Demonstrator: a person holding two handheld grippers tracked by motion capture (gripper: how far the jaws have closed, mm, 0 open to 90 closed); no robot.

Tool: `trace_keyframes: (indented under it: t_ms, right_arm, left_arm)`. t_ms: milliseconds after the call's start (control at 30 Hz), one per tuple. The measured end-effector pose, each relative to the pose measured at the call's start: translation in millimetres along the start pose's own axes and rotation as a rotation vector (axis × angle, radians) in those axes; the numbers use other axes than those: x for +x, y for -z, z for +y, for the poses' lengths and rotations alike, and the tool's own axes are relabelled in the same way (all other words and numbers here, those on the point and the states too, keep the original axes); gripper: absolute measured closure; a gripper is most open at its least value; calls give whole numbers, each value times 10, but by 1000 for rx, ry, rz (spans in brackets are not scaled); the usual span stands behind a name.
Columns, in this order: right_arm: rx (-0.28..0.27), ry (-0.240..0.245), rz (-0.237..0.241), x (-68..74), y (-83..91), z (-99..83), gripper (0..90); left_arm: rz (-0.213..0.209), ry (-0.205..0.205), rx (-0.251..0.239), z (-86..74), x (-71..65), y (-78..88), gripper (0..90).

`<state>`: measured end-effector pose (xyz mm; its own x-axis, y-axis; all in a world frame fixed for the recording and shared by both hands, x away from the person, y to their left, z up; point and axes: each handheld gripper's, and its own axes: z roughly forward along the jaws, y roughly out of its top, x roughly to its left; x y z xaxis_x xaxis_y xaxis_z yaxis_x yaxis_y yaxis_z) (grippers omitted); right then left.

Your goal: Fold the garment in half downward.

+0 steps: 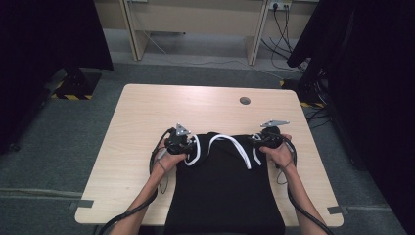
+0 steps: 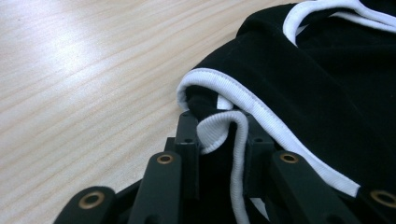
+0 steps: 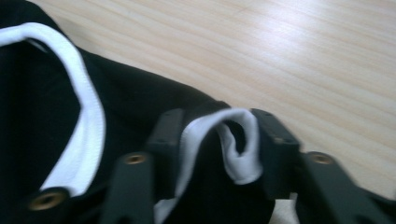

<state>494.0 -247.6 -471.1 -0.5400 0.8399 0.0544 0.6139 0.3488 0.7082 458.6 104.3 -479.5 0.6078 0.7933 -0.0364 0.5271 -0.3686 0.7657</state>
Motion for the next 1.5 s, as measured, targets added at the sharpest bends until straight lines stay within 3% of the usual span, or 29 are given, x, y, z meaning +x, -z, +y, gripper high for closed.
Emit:
trace_keyframes:
  t_ms: [67,200,367,600,933,1233,1500]
  right_arm:
    - [-5,-8,29,-1,6,-11,756]
    - [-9,9,46,19,9,2,803]
    - [-26,11,59,27,77,65,812]
    - [-61,15,69,31,197,185,815]
    - [-116,3,96,-31,280,426,817]
    - [-172,-6,73,-100,379,701,818]
    - [-229,12,90,-42,487,666,818]
  left_arm:
    - [3,0,0,1,-3,0,731]
    - [11,4,4,17,-6,-9,741]
    - [24,-9,12,56,-3,-3,759]
    - [17,20,-3,114,49,12,764]
    - [45,22,-45,389,142,113,767]
    - [73,34,-93,669,280,152,767]
    - [74,0,-130,655,185,266,767]
